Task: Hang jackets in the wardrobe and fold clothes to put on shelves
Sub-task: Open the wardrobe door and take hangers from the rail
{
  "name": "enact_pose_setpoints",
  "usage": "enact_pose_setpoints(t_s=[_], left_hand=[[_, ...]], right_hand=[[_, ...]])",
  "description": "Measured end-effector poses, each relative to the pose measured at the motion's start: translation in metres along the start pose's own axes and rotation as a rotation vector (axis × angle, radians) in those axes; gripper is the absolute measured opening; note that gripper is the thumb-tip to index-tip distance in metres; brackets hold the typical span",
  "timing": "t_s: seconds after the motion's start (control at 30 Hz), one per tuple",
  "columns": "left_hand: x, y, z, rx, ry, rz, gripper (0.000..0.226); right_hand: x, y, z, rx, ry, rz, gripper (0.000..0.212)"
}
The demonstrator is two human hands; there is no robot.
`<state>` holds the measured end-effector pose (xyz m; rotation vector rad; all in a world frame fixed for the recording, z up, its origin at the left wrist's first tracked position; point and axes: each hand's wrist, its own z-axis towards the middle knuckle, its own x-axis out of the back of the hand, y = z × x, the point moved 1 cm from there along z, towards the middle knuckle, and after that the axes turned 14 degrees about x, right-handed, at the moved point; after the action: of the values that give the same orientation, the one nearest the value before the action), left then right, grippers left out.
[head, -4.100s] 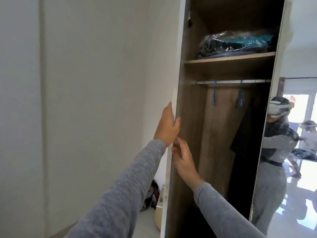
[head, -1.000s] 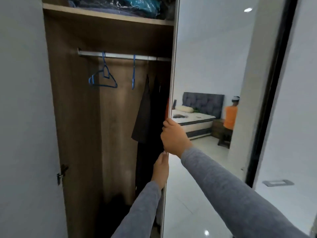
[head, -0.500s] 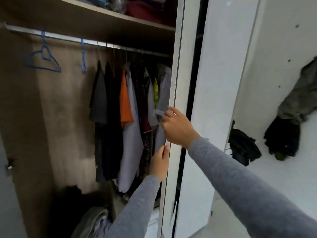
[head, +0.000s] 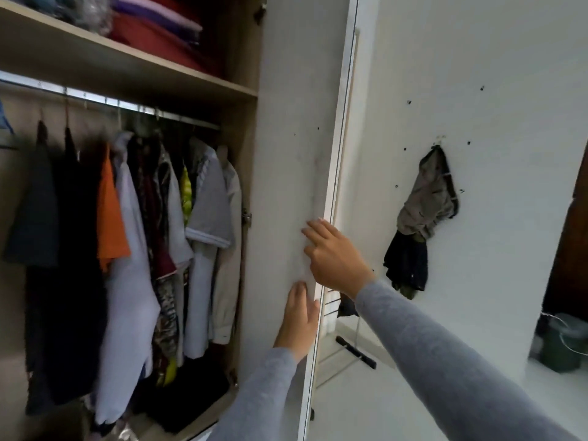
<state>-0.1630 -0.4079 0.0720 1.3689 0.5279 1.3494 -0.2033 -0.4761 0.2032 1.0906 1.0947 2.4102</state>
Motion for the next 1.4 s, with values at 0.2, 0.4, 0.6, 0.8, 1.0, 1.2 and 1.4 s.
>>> enact_pose_setpoints(t_s=[0.2, 0.4, 0.6, 0.8, 1.0, 1.2, 1.4], left_hand=[[-0.045, 0.03, 0.042, -0.089, -0.038, 0.045, 0.063], [-0.091, 0.051, 0.097, -0.157, -0.025, 0.176, 0.063], [-0.131, 0.062, 0.135, -0.149, 0.163, 0.228, 0.072], [-0.133, 0.048, 0.159, -0.227, 0.295, 0.315, 0.082], [-0.118, 0.04, 0.171, -0.265, 0.319, 0.343, 0.076], [-0.107, 0.035, 0.174, -0.287, 0.309, 0.307, 0.07], [-0.084, 0.021, 0.171, -0.189, 0.212, 0.337, 0.072]], right_hand=[[-0.031, 0.057, -0.019, -0.014, -0.071, -0.042, 0.02], [-0.069, 0.109, -0.042, -0.092, -0.143, -0.031, 0.029], [-0.108, 0.143, -0.049, -0.048, -0.197, -0.054, 0.041], [-0.115, 0.143, -0.011, -0.05, -0.181, -0.097, 0.054], [-0.128, 0.142, 0.01, -0.023, -0.176, -0.081, 0.054], [-0.131, 0.139, 0.019, -0.028, -0.204, -0.091, 0.057], [-0.137, 0.128, 0.026, -0.075, -0.15, -0.001, 0.051]])
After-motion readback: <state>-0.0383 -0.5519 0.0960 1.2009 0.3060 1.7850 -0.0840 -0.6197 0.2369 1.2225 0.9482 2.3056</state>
